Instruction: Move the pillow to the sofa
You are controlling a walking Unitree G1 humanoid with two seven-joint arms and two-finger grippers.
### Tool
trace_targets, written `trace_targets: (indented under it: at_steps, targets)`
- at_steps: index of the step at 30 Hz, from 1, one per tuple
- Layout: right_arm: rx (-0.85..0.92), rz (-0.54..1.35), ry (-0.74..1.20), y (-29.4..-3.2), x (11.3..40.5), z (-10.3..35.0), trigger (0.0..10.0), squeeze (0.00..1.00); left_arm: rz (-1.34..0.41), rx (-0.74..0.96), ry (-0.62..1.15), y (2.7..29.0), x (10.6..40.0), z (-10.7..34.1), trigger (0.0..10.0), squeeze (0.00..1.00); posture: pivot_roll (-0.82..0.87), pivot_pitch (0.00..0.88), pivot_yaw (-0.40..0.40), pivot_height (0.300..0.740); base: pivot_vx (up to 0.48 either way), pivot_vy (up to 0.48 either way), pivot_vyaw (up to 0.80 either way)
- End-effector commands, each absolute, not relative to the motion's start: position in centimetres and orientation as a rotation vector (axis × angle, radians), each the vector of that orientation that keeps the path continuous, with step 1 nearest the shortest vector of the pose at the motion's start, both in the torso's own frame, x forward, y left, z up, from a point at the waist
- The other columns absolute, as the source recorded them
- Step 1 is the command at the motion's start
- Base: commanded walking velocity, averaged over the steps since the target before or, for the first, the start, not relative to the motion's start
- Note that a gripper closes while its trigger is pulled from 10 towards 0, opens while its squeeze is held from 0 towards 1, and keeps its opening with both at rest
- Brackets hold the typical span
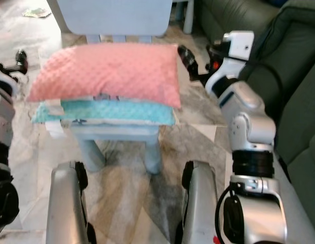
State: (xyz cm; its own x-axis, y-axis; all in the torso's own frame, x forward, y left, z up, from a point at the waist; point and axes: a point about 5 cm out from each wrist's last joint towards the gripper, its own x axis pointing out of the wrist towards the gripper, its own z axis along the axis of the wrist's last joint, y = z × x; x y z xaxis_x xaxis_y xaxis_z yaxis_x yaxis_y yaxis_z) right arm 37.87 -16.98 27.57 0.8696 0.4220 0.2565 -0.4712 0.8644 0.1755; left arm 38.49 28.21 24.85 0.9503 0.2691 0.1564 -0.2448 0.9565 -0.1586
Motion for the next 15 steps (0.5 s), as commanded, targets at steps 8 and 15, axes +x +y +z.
trace_targets:
  at_steps: [8,15]
  targets:
    - [0.351,0.543,-0.182,-17.6,39.8,30.1,10.0,0.0,0.195,-0.352,-0.127,28.7,39.9,27.4,10.0,0.0,0.01,0.268,0.011,0.343,0.0,0.0,0.0]
    - [0.348,0.594,-0.085,-17.2,40.4,29.1,10.0,0.0,0.169,-0.402,-0.052,28.8,40.1,27.3,10.0,0.0,0.01,0.314,0.016,0.343,0.0,0.0,0.0]
